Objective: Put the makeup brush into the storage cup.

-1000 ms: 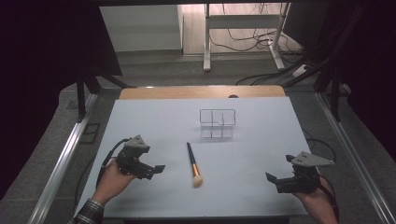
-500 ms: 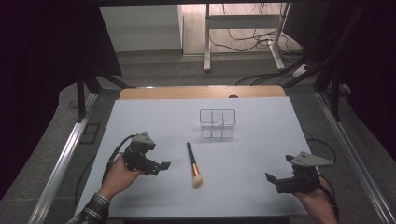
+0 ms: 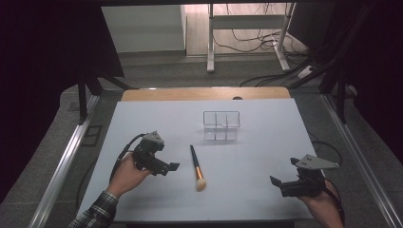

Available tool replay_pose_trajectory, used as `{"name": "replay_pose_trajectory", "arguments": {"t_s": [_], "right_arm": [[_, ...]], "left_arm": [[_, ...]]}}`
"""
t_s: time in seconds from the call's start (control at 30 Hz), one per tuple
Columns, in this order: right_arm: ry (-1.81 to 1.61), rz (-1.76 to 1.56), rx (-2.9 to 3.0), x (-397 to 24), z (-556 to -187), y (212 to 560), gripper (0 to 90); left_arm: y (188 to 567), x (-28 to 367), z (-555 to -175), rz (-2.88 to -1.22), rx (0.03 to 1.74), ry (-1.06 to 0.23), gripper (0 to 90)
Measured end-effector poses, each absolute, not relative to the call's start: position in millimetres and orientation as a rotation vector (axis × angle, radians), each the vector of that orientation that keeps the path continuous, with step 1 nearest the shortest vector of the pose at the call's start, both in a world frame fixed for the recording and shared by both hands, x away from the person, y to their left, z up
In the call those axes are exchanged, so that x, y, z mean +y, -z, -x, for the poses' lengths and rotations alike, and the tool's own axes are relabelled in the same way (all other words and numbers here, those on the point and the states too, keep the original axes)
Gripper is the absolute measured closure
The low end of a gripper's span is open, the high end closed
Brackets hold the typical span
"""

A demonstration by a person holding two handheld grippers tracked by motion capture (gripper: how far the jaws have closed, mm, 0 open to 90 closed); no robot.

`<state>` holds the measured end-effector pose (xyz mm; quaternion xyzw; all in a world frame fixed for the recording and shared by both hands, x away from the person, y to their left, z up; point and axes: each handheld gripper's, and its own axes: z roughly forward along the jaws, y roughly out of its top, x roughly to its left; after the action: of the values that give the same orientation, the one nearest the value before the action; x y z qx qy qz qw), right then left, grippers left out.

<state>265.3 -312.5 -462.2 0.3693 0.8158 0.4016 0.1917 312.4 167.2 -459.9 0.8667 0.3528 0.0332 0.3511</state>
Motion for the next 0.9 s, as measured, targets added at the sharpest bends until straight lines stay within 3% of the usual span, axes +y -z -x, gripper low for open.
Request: {"name": "replay_pose_trajectory", "arguments": {"t_s": [0.9], "right_arm": [[-1.121, -1.034, 2.298, -312.0, -265.6, 462.9, 0.0]], "left_arm": [[457.9, 132.4, -332.1, -2.360, 0.876, -0.091, 0.8]]}}
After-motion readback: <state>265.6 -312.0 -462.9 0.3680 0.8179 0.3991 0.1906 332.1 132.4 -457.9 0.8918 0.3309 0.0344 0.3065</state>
